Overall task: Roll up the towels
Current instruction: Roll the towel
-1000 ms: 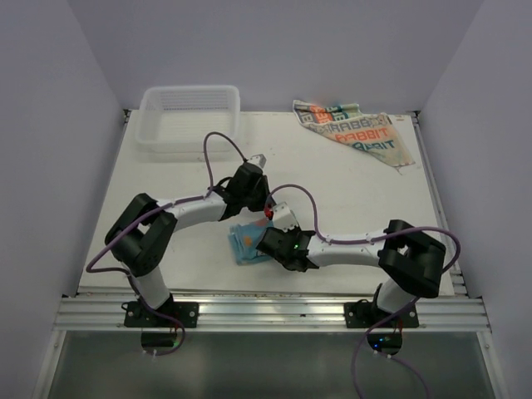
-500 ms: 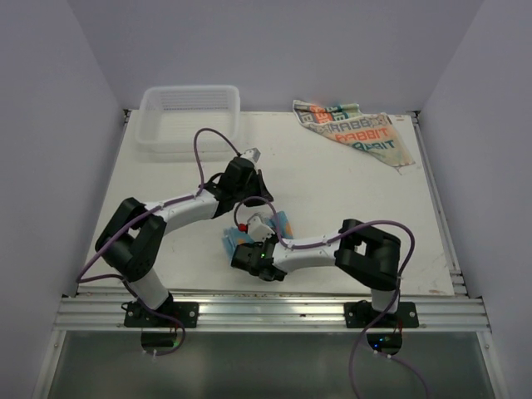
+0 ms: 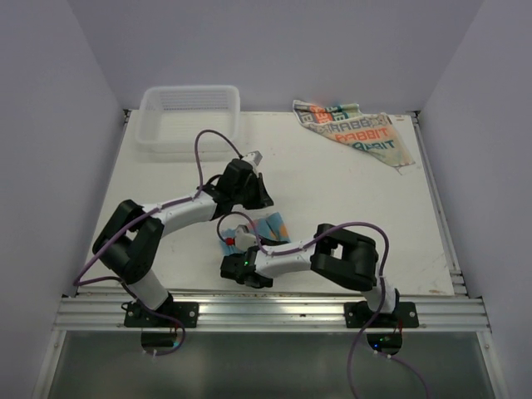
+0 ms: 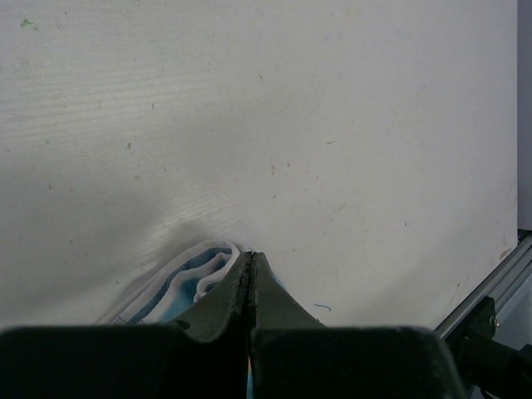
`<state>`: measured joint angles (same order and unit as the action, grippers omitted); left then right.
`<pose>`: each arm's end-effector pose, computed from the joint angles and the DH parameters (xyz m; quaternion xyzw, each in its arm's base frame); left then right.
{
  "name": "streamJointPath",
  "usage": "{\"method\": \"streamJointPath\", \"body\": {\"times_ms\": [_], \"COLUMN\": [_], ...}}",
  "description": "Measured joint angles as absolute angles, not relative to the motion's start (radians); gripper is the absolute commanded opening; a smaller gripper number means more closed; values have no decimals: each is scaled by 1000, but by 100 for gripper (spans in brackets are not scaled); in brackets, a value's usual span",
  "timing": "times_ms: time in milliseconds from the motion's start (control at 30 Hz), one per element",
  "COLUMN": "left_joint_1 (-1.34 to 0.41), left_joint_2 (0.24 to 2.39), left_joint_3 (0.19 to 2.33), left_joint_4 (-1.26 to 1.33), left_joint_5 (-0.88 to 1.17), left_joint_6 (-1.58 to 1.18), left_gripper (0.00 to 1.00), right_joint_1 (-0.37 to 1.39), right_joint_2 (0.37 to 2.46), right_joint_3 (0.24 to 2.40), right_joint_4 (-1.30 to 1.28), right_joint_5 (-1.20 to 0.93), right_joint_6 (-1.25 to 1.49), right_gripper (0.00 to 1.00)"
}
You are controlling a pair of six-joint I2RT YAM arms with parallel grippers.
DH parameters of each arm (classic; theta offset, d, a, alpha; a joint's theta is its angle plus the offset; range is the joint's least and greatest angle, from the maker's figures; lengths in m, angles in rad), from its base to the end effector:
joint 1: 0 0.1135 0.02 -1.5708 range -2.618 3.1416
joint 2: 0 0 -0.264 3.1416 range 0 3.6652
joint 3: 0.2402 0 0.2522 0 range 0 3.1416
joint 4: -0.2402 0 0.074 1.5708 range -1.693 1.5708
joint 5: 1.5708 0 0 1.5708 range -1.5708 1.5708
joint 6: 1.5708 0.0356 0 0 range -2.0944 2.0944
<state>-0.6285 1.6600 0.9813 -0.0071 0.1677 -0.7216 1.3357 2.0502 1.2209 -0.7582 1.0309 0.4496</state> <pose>0.2847 -0.2143 0.2003 -0.0061 0.9012 -0.3257 0.2858 0.1112 0.3332 0.1153 -0.3767 0.7843 -0.3149 0.3793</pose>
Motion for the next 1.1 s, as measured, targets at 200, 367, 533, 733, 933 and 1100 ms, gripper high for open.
{"method": "streamJointPath", "body": {"times_ms": [200, 367, 533, 733, 933, 1100], "left_joint_1": [-628, -628, -628, -628, -638, -675], "left_joint_2": [1657, 1655, 1633, 1569, 1551, 1584], "left_joint_3": [944, 916, 901, 901, 875, 867], "left_joint_4": [-3, 2, 5, 6, 37, 46], "left_joint_5": [203, 234, 259, 272, 308, 331], "left_joint_6": [-713, -713, -713, -713, -712, -703], "left_gripper": [0, 0, 0, 0, 0, 0], "right_joint_1": [1342, 1343, 1345, 1346, 1346, 1346], "right_joint_2": [2107, 2136, 2161, 2188, 2220, 2228], "right_joint_3": [1266, 1291, 1316, 1345, 1380, 1388], "right_joint_4": [-802, -827, -853, -880, -920, -930], "right_joint_5": [1037, 1038, 1038, 1038, 1039, 1039], "right_joint_6": [391, 358, 329, 310, 295, 289], "right_gripper": [0, 0, 0, 0, 0, 0]}}
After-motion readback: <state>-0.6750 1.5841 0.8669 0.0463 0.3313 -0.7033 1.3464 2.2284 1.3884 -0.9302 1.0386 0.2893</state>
